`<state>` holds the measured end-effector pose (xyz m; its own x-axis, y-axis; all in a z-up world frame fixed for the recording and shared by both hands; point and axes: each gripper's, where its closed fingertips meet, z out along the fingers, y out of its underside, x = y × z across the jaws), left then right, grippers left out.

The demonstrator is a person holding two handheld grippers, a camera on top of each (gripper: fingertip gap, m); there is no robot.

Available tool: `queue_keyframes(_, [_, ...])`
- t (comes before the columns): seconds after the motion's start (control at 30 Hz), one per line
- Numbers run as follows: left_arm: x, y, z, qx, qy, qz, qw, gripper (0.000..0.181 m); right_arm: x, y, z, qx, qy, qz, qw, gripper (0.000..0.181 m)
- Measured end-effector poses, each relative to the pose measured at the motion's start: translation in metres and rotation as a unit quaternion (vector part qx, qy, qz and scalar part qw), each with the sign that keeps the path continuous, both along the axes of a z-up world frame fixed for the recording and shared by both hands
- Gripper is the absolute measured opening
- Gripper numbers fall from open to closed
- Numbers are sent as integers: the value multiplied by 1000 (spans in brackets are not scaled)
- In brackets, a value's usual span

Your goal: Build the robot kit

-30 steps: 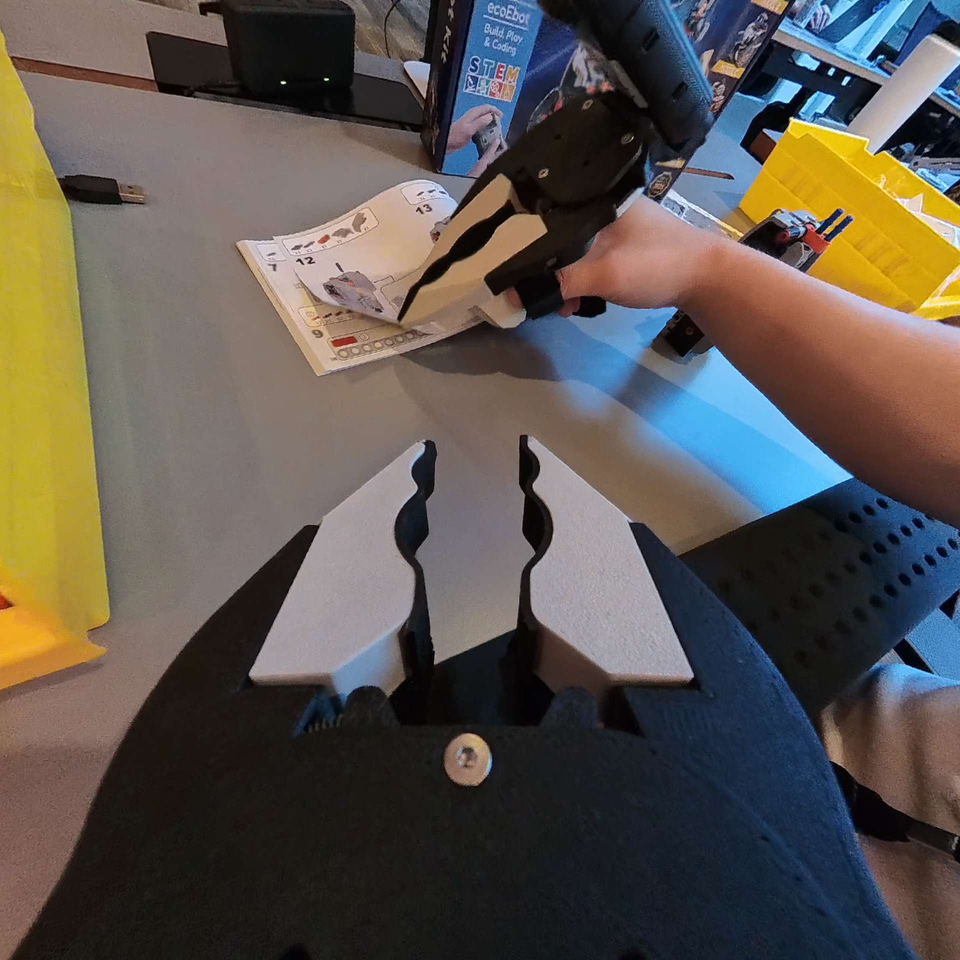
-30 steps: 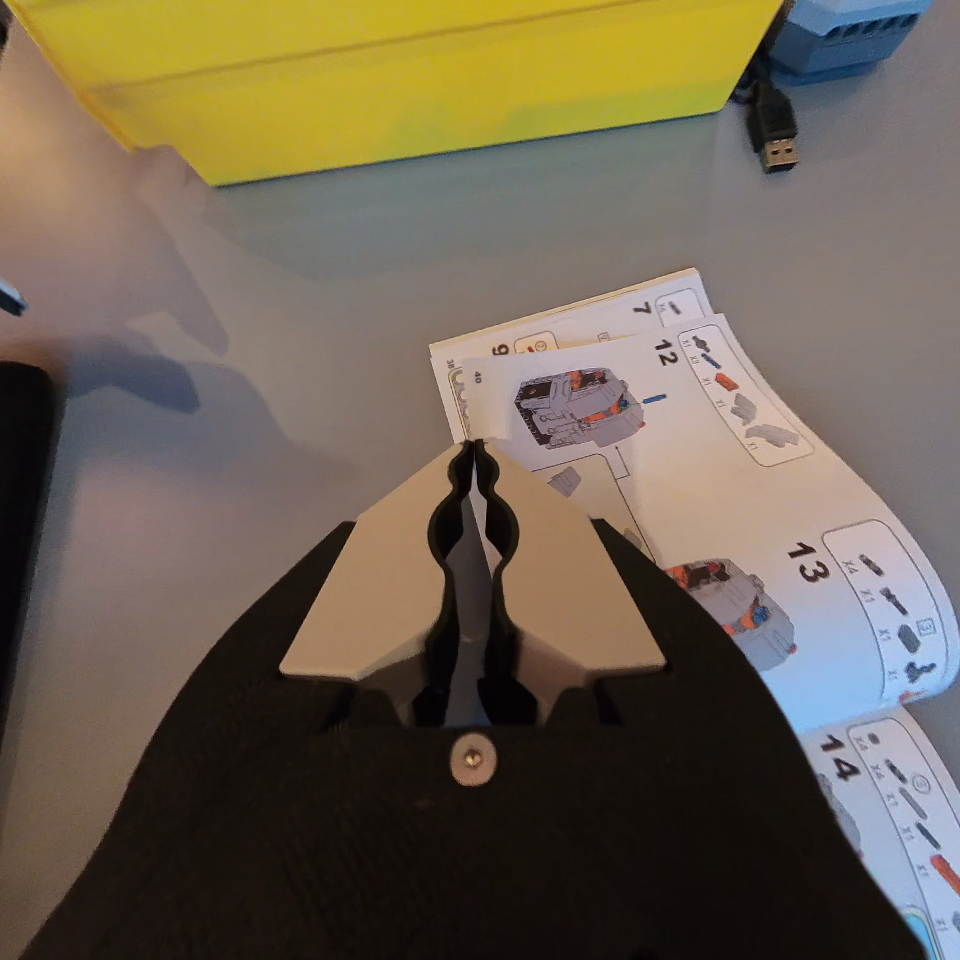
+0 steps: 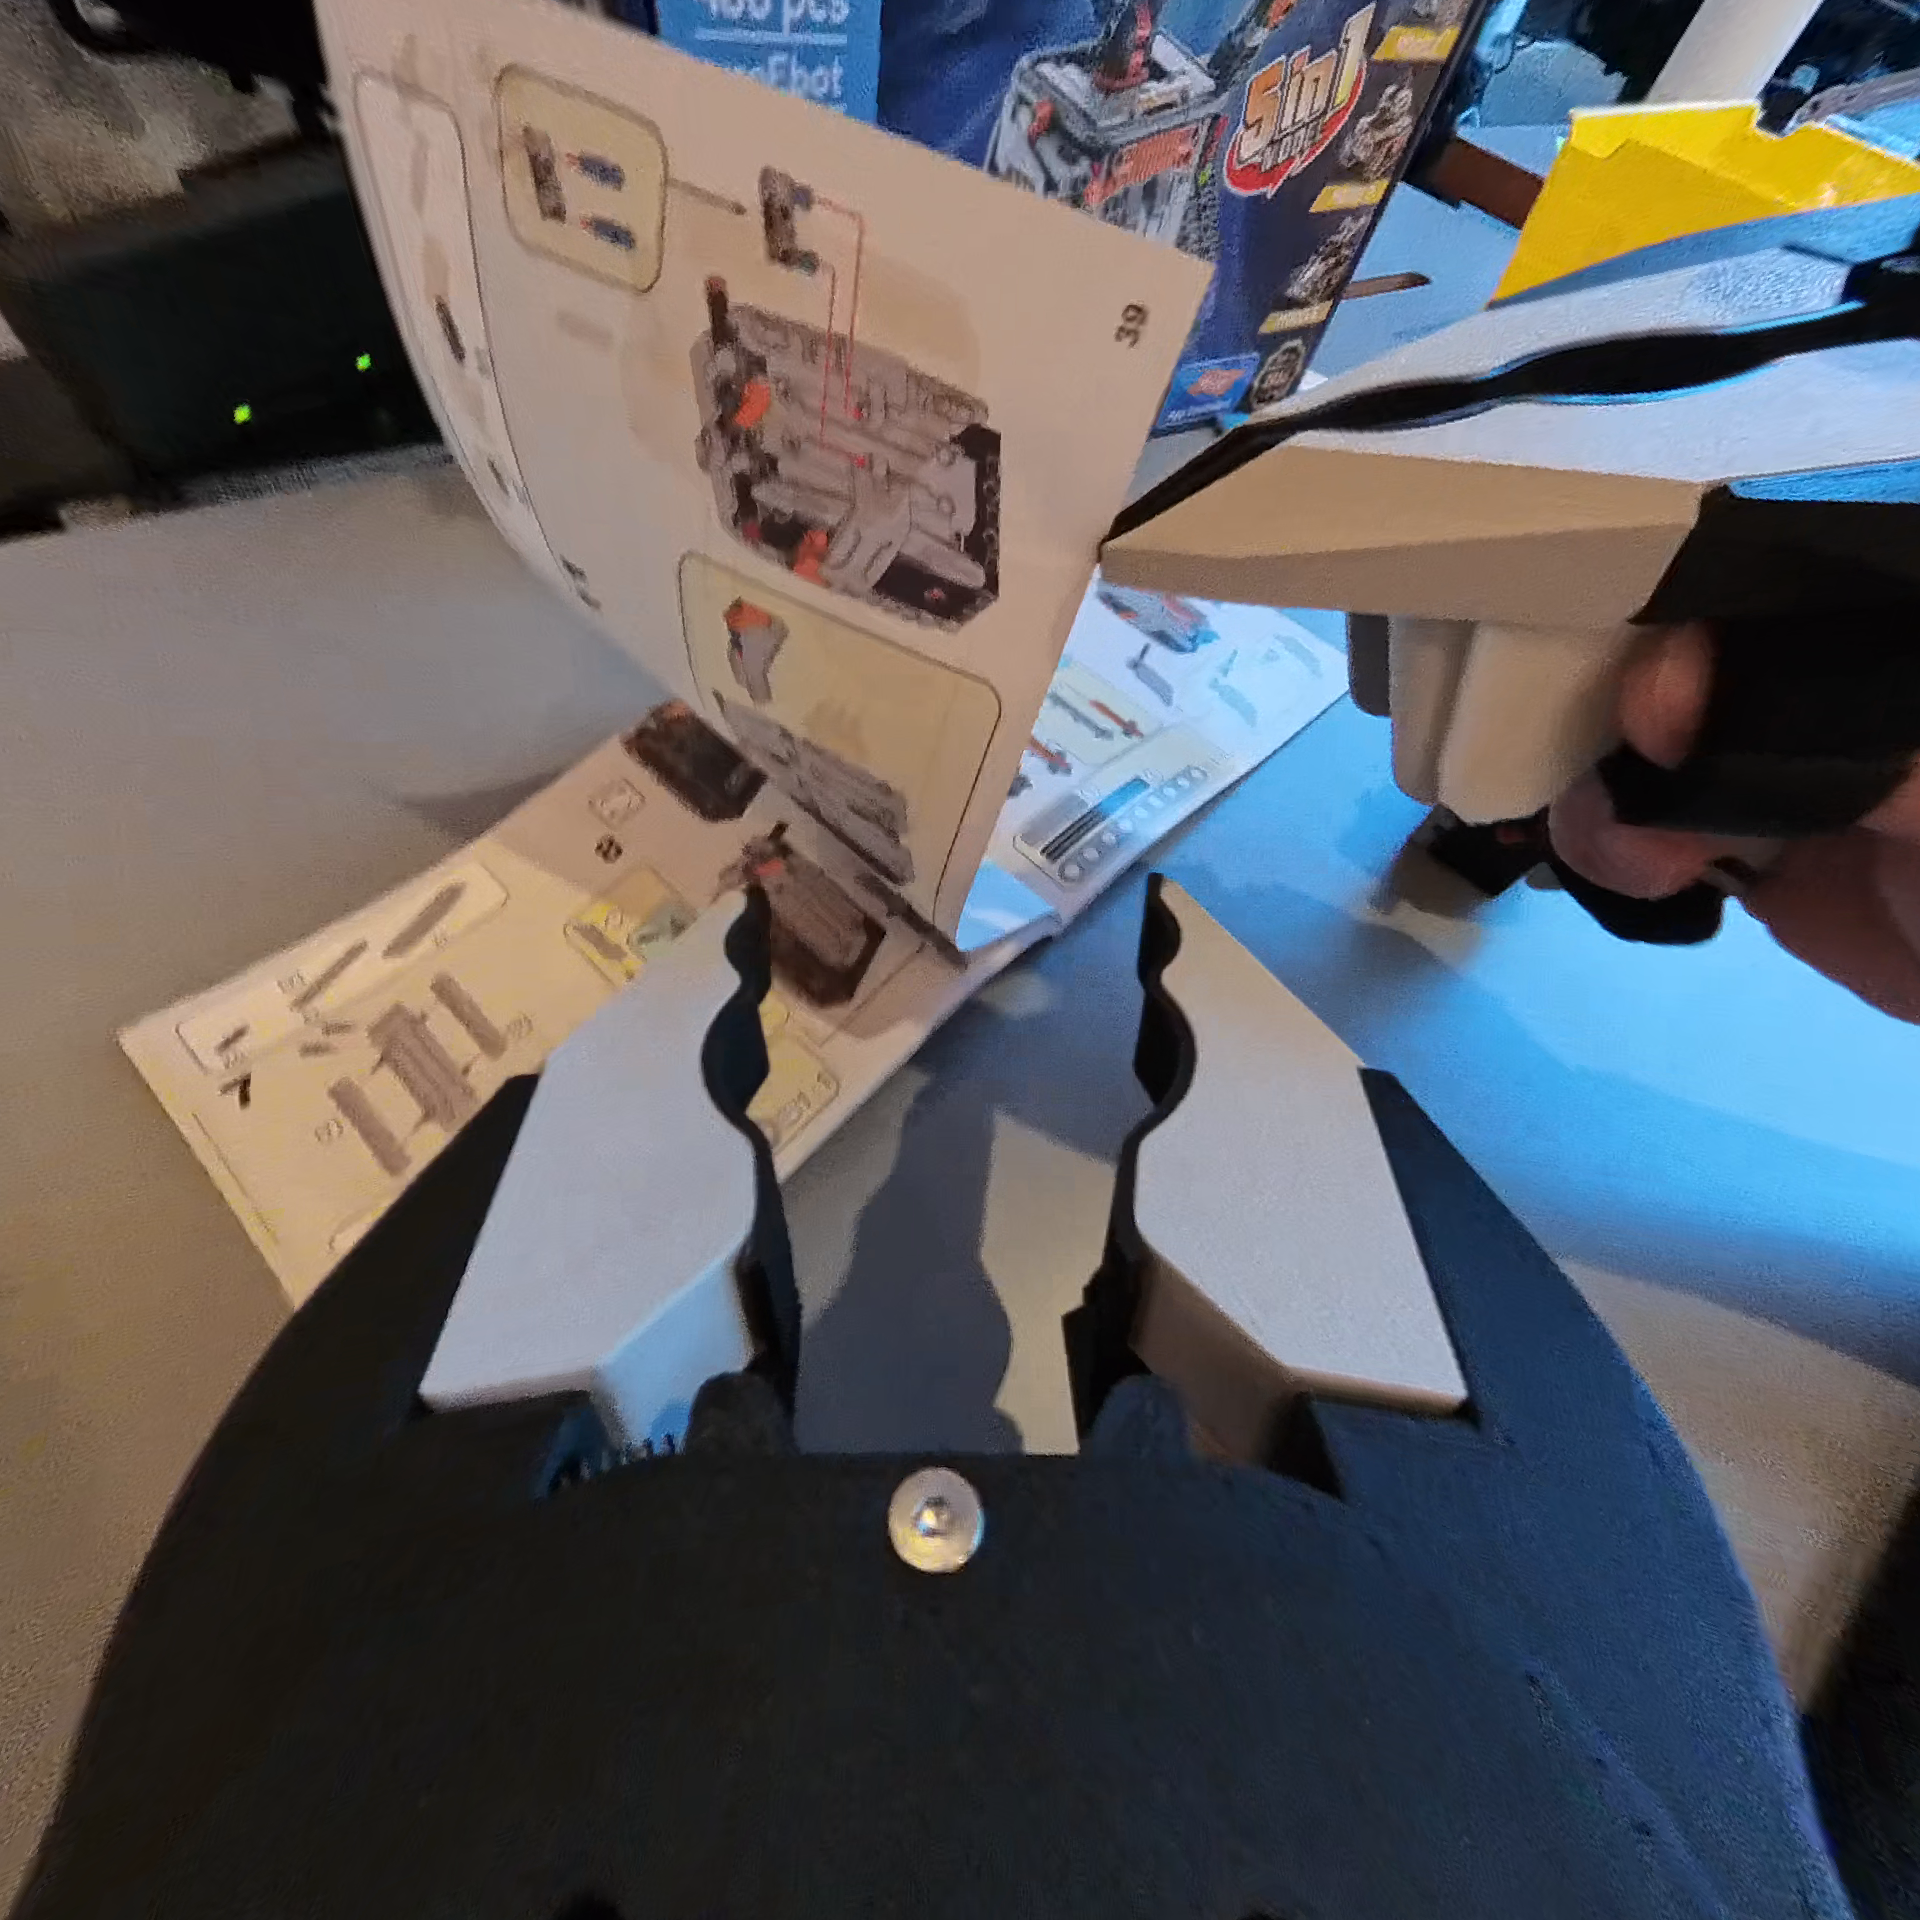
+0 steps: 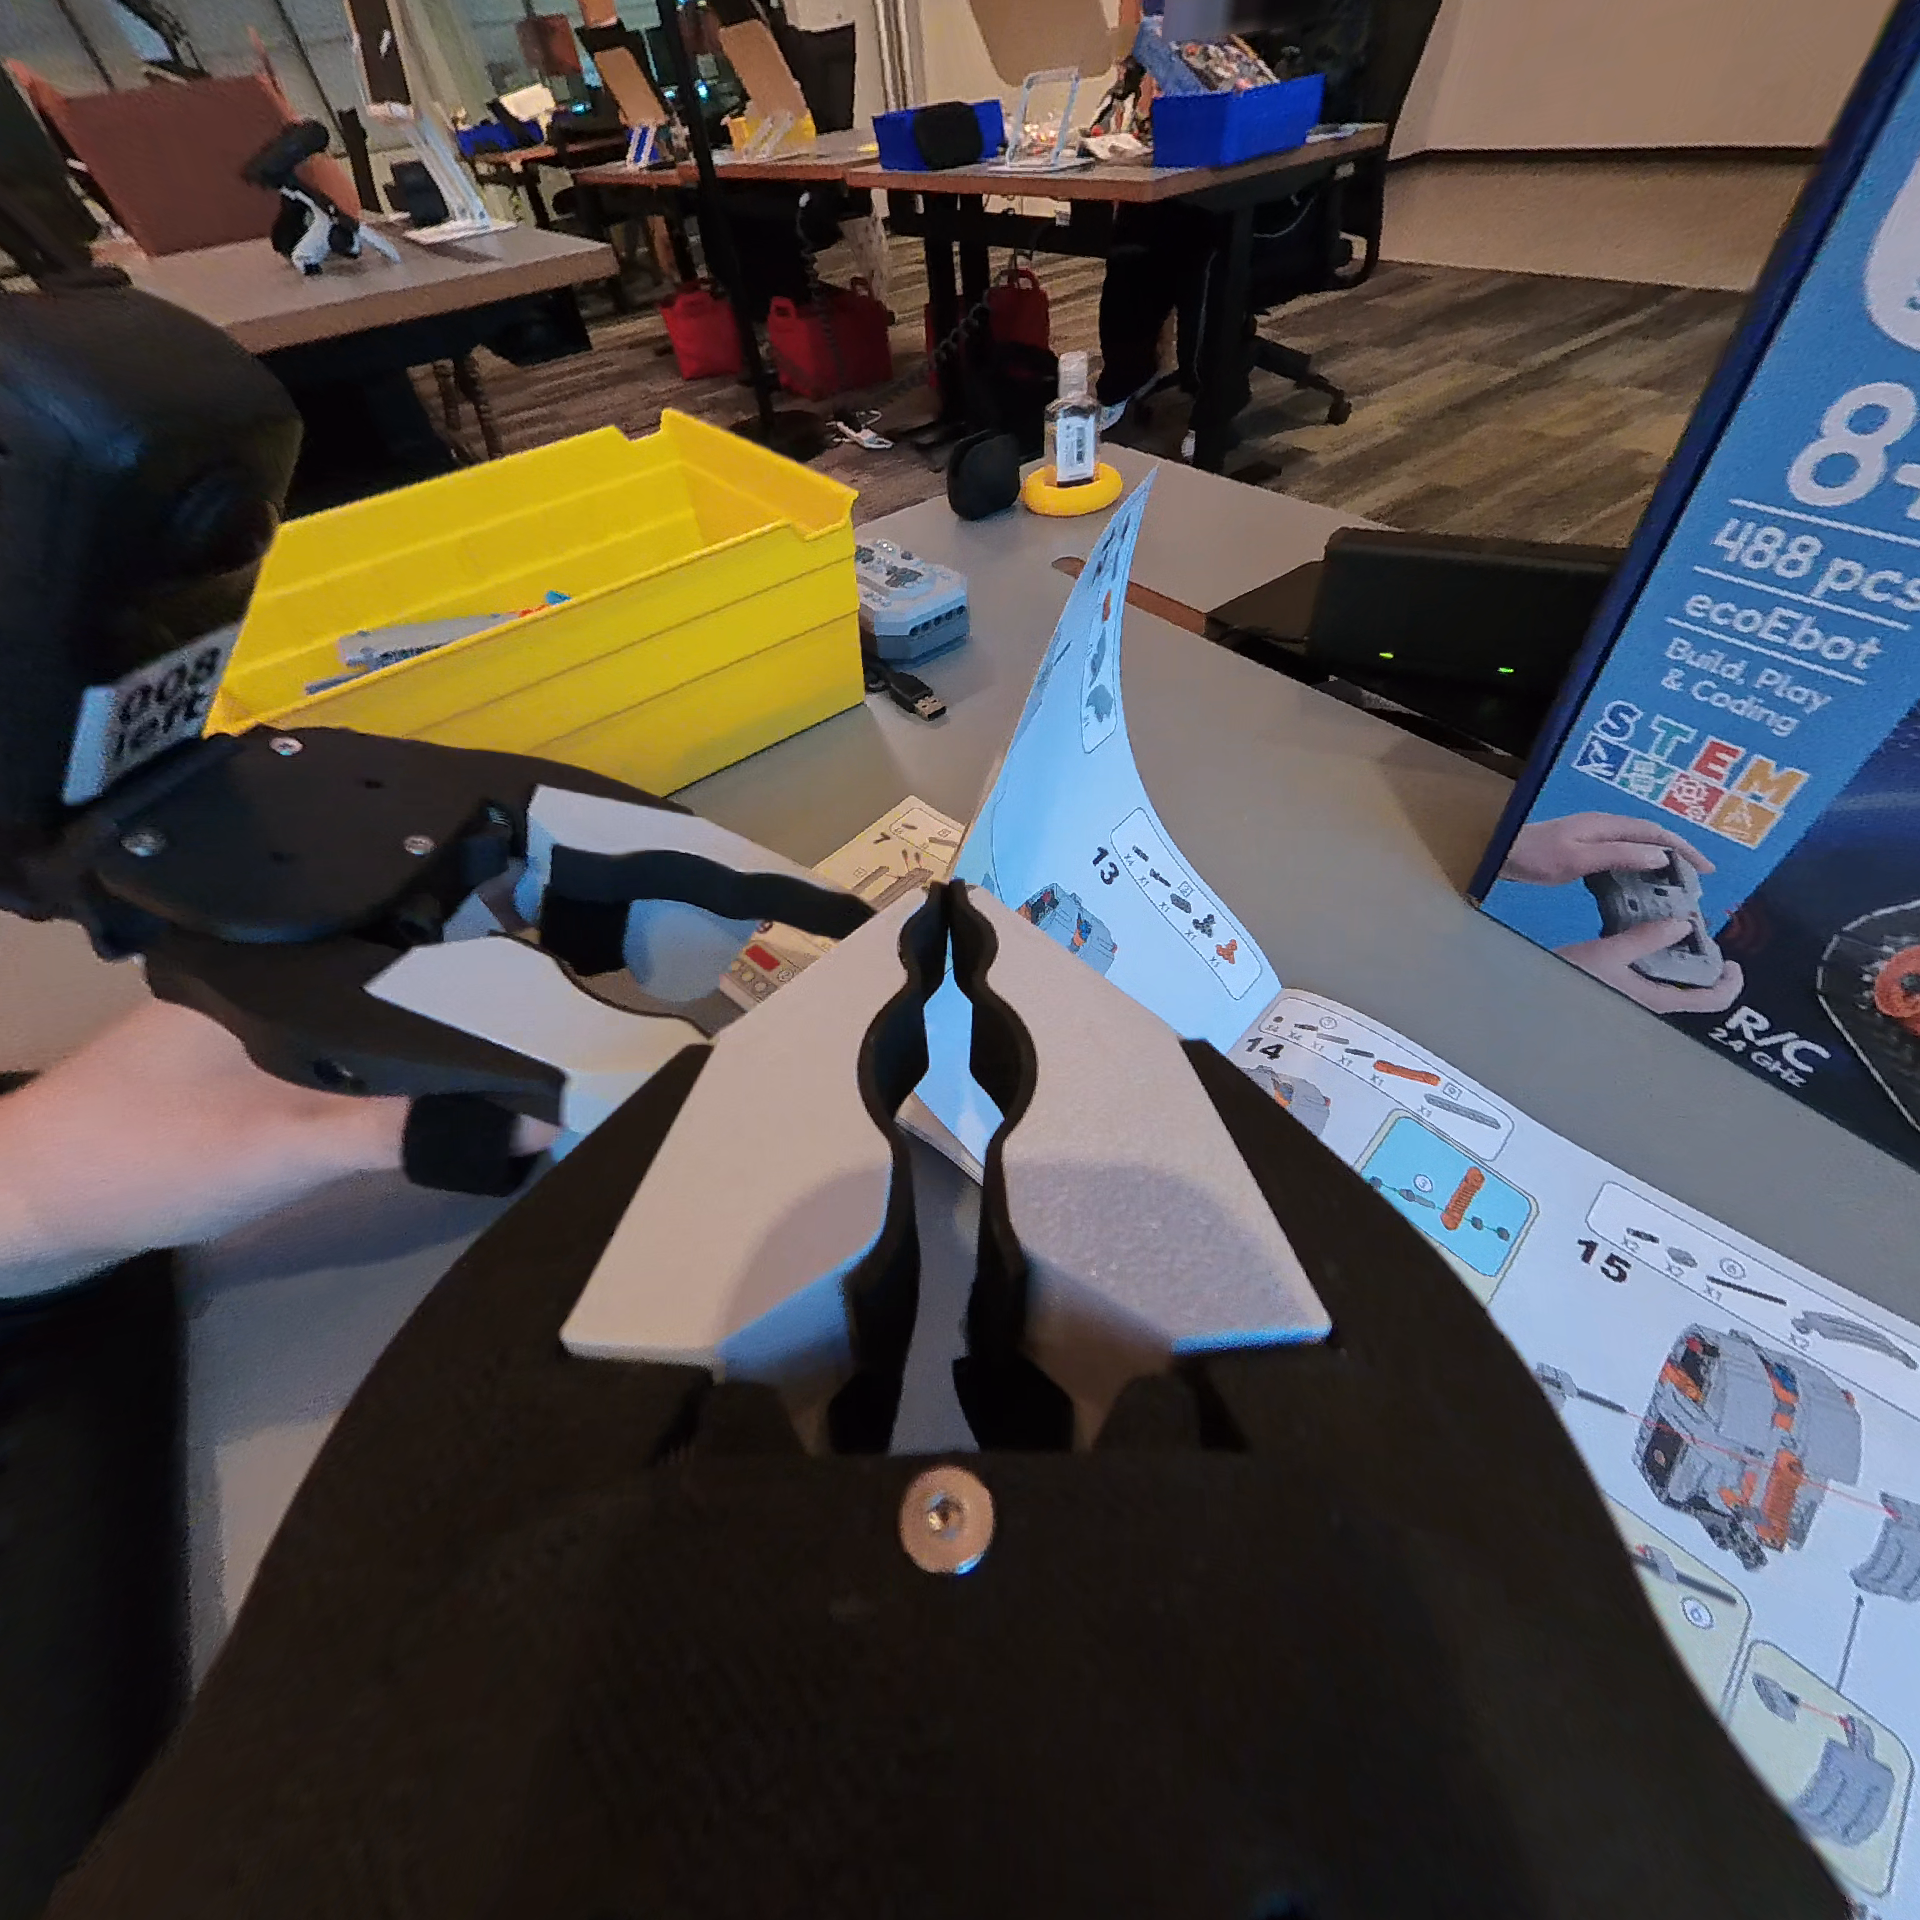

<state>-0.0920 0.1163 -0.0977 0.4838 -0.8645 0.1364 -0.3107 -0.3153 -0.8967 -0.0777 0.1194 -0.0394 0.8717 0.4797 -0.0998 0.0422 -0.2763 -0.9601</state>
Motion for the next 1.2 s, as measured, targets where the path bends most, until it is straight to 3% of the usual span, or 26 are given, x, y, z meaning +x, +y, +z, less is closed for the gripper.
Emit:
queue_keyframes(0.23, [32, 5, 12, 65, -8, 33, 997, 18, 13, -5, 20, -22, 47, -13, 999, 4])
queue_keyframes(0.3, [36, 4, 15, 88, -5, 43, 995, 14, 18, -10, 31, -43, 86, -10, 995, 29])
queue_keyframes(0.47, [46, -4, 13, 116, 10, 47, 992, 4, 35, -17, 62, -156, 171, 26, 973, 66])
queue_keyframes(0.6, [60, -8, 7, 152, 52, 42, 986, 1, 55, 0, 56, -271, 111, 36, 955, 70])
queue_keyframes(0.73, [75, -7, 7, 210, 103, 44, 971, 0, 71, 18, 31, -372, 59, 20, 926, 85])
queue_keyframes(0.8, [84, -10, 3, 223, 119, 35, 967, 0, 78, 21, 16, -418, 64, 12, 906, 95])
queue_keyframes(0.9, [94, -14, -4, 223, 132, 19, 966, 0, 90, 25, -1, -465, 142, -5, 874, 106])
queue_keyframes(1.03, [96, -16, -9, 230, 141, 8, 963, 0, 105, 9, -24, -524, 218, -18, 823, 95])
queue_keyframes(1.2, [100, -19, -15, 224, 151, -2, 963, 0, 113, -5, -28, -555, 262, 2, 790, 52])
